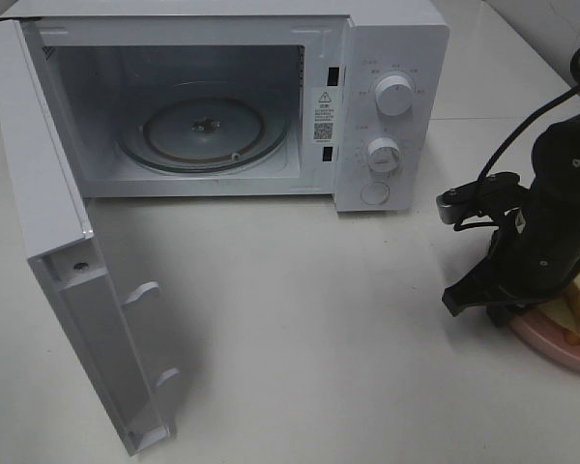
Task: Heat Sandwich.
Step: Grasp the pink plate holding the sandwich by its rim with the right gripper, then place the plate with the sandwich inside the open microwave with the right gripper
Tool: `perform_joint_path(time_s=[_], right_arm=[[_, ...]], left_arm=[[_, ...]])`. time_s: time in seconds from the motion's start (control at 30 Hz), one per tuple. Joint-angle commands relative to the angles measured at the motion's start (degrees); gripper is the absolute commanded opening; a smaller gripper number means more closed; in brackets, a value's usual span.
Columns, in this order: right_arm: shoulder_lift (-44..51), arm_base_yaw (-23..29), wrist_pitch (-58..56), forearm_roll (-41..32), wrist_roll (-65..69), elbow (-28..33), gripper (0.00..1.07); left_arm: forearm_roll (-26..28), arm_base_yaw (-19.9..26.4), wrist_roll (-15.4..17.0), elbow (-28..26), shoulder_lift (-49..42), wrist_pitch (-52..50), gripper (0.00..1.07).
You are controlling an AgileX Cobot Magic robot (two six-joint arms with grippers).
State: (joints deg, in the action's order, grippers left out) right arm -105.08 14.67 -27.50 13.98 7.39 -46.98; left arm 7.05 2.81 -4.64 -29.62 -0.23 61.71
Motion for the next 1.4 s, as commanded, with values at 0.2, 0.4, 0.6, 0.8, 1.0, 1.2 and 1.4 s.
perform_joint_path(time_s=[0.2,0.4,0.6,0.8,1.0,1.2,1.4], right_arm=[[1.55,0.29,-3.95,4.58,4.30,-0.46,0.00],[3.72,0.40,-7.22,9.17,8.94,-0.46,0.00],[5.21,3.32,-9.80,11.23,10.54,-0.46,0.00],[6.25,5.73,-13.01,11.52,10.54,-0.29,0.00],[8.65,7.73,-15.58,11.57,10.54,0.00,0.00],[9.91,9.57,-19.02,11.52,10.60,0.00,0.00],[12.20,11.75,-22.40,10.83,10.60,0.00,0.00]], left_arm=[[0.34,0.29,0.29,0.06,-1.09,-0.57,0.98],[0.34,0.29,0.29,0.06,-1.09,-0.57,0.98],[0.34,0.29,0.29,0.06,-1.09,-0.57,0.98],[0.34,0.29,0.29,0.06,-1.09,-0.57,0.98],[0.34,0.29,0.29,0.06,-1.09,-0.57,0.98],[0.34,0.29,0.29,0.06,-1.09,-0.57,0.98],[0.34,0.29,0.29,0.06,-1.09,-0.57,0.98]])
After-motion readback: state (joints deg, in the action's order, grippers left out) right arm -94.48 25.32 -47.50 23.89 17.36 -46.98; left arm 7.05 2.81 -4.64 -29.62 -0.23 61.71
